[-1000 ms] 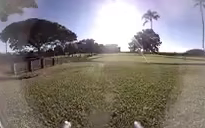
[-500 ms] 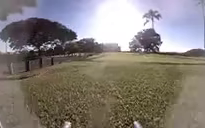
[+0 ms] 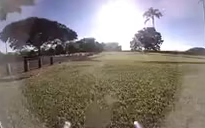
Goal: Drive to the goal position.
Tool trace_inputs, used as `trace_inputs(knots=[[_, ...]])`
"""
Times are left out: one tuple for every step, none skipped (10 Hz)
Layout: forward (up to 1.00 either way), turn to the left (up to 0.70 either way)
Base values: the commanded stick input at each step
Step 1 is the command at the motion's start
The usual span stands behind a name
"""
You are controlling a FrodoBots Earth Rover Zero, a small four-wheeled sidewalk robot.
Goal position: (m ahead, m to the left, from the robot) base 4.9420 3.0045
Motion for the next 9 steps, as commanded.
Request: trace_inputs(knots=[[0.45, 0.00], [0.45, 0.00], [0.45, 0.00], [0.45, 0.00], [0.45, 0.00], [0.45, 0.00], [0.45, 0.00], [0.45, 0.00], [0.45, 0.00]])
